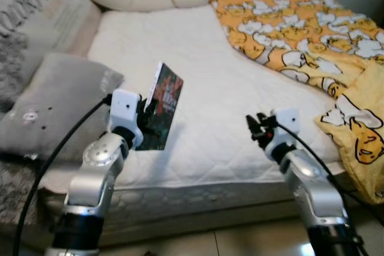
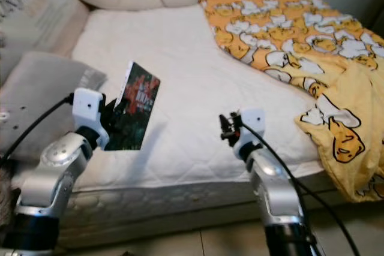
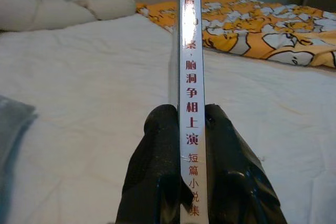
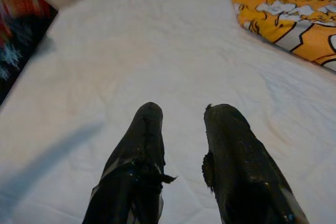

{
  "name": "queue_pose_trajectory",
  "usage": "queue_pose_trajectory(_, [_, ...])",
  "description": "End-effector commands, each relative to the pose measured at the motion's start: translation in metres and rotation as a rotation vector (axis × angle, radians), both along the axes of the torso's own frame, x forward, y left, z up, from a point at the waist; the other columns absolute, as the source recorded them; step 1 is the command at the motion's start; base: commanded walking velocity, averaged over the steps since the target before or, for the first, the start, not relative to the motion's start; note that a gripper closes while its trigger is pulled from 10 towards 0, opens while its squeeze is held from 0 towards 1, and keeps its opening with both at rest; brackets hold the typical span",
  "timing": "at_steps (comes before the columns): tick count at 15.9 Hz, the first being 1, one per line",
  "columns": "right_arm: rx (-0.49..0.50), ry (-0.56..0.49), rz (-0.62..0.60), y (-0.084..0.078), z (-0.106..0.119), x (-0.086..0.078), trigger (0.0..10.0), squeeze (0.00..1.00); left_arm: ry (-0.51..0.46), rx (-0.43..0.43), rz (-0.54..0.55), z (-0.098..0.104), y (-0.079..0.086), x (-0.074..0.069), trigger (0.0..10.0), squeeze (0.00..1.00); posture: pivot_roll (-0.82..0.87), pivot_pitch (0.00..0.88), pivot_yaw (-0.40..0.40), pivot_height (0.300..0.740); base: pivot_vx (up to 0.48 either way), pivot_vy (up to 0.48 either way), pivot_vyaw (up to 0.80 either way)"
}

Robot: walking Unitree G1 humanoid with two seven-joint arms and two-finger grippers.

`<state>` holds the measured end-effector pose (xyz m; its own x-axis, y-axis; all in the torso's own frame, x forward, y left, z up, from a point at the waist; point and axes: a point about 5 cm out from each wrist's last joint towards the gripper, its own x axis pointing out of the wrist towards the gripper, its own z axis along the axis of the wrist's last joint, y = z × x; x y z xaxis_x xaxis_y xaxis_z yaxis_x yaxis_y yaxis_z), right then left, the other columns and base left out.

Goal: Clean up the room

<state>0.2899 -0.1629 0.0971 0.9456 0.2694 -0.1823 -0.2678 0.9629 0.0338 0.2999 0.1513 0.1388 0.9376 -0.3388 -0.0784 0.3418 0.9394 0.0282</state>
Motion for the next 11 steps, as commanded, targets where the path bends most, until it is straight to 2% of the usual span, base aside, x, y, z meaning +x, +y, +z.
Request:
queue_pose_trajectory(1, [0.001,-0.001,0.042,0.0107,0.0012,0.0001,10.0,0.0,-0.033,0.015,0.026,0.0079,0.0077,0.0003,10.0,0.0,0.06,0.0,0.013,0.74,0.352,0.0,0.8])
queue_pose_trajectory(2, [0.01,0.001,0.042,0.0114,0.0008,-0.0003,10.0,0.0,-0.033,0.019,0.027,0.0079,0.0081,0.0001,10.0,0.0,0.06,0.0,0.013,0.74,0.352,0.0,0.8])
queue_pose_trajectory(5, [0.046,0.028,0.043,0.0131,-0.002,-0.0014,10.0,0.0,-0.029,0.028,0.028,0.0071,0.0098,-0.001,10.0,0.0,0.06,0.0,0.013,0.74,0.351,0.0,0.0])
queue_pose_trajectory(10, [0.042,0.031,0.046,0.0142,-0.0032,-0.0027,10.0,0.0,-0.015,0.044,0.006,0.0054,0.0096,-0.0015,10.0,0.0,0.06,0.0,0.022,0.74,0.354,0.0,0.0])
queue_pose_trajectory(11, [0.046,0.033,0.045,0.0139,-0.0025,-0.0031,10.0,0.0,-0.01,0.034,-0.004,0.0052,0.0092,-0.0013,10.0,0.0,0.05,0.0,0.025,0.74,0.0,0.0,0.0])
